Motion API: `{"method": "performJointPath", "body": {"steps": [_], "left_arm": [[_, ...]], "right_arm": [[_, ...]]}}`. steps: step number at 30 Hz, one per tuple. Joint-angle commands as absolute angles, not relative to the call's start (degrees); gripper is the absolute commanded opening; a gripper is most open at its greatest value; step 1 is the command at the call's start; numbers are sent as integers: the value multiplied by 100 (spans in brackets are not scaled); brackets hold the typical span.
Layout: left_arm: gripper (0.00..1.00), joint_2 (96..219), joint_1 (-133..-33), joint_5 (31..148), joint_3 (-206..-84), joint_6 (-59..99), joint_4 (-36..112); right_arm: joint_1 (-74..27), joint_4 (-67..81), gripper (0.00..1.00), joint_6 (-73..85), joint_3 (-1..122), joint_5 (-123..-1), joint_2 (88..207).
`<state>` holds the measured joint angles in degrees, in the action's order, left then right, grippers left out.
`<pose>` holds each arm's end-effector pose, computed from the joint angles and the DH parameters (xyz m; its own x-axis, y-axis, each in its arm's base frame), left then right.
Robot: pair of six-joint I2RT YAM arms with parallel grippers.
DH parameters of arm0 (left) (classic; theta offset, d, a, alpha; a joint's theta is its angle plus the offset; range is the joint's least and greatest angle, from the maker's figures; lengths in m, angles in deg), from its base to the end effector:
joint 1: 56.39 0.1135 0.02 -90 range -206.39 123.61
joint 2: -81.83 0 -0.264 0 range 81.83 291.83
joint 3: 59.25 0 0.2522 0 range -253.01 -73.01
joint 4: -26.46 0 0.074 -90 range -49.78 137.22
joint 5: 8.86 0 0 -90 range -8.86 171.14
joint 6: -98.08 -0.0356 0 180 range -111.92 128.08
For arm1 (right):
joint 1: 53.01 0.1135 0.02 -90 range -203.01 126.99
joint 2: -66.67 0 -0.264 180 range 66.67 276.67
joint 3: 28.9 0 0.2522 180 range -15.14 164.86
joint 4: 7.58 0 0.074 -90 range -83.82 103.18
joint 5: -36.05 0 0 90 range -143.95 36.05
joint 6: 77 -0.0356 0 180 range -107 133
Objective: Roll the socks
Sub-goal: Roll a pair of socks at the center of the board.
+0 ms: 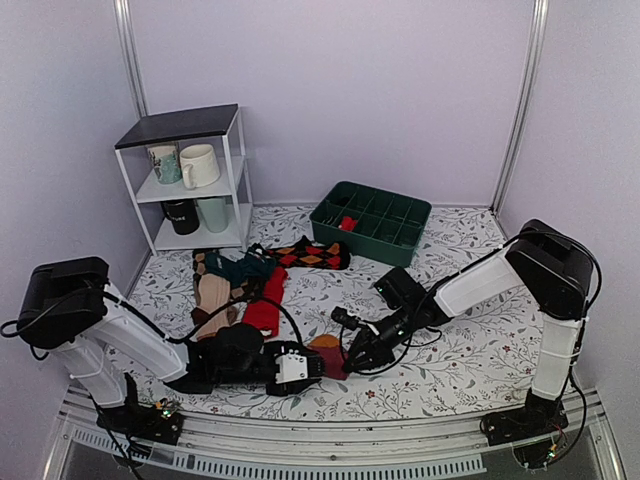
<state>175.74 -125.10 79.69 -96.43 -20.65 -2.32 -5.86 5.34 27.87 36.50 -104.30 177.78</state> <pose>0.1000 -0.2542 0.1147 0.2946 0.5674 -0.7689 0.8915 0.1266 0.4350 0.2122 0.2690 0.0967 -0.3712 -0.6410 -0.6718 -0.8646 -0.0252 0.5018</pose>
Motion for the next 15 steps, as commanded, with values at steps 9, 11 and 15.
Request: {"method": "performJointPath", "body": {"steps": [9,11,15], "left_arm": [[57,17923,-12374,7826,-9707,-2166,-830],[57,17991,-12376,7863,-9794,-2035,-584],[57,18034,-12379,7831,-9780,-1801,-250]], "right_arm": [[-588,1478,18,2951,3715,-10068,18298],[-590,1498,18,2943,3725,-10077,18316],[-587,1492,18,2935,3716,-10095,18299]]}}
